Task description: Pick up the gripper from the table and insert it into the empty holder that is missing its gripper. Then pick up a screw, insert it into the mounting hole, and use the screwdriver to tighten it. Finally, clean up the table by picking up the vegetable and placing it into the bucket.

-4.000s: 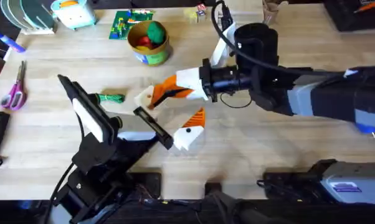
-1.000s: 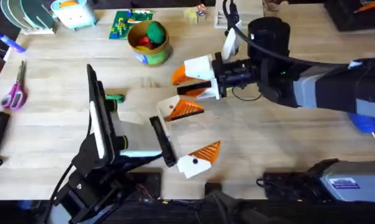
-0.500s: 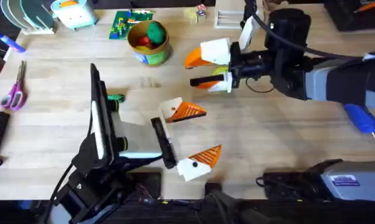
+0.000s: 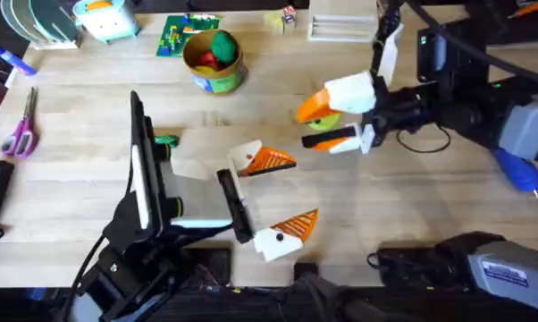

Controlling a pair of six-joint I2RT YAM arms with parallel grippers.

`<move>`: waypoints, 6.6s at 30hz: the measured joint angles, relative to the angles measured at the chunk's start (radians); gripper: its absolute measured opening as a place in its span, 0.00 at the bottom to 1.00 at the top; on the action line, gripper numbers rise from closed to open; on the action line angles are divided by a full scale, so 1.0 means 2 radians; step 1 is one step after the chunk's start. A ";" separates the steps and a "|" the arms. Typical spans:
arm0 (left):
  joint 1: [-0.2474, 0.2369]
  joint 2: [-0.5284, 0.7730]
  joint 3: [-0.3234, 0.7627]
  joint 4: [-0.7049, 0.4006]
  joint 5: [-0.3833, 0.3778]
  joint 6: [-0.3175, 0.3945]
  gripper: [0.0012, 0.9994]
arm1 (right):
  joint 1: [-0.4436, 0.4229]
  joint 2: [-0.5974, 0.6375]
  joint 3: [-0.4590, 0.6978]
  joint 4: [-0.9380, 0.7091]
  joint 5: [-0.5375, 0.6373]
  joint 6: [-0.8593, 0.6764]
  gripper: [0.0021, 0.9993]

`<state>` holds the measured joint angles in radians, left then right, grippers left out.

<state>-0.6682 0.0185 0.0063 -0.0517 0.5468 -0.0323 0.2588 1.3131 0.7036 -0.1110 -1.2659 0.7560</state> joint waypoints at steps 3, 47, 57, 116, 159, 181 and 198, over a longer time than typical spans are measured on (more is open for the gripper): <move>0.000 0.000 0.000 0.000 0.000 0.000 0.99 | -0.013 -0.036 0.000 -0.098 0.005 -0.061 0.96; 0.000 0.000 0.000 0.000 0.001 -0.001 0.99 | 0.084 -0.006 0.000 -0.064 0.055 -0.075 0.01; 0.000 0.000 0.000 0.001 -0.001 0.005 0.99 | 0.082 -0.005 0.000 -0.010 0.064 -0.060 0.01; 0.002 0.000 0.000 0.000 -0.021 0.001 0.99 | 0.092 0.001 0.000 0.046 0.110 0.047 0.01; 0.002 0.000 0.000 -0.002 -0.119 -0.039 0.99 | 0.127 0.001 0.000 0.112 0.233 0.142 0.01; 0.006 0.000 0.000 -0.004 -0.140 -0.035 0.99 | 0.182 0.007 0.000 0.146 0.302 0.183 0.01; 0.009 0.000 0.000 -0.004 -0.140 -0.025 0.99 | 0.188 0.008 0.000 0.156 0.308 0.189 0.15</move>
<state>-0.6506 0.0185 0.0059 -0.0601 0.2665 -0.0822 0.6338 1.3289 0.7036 0.2016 -0.6502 1.1335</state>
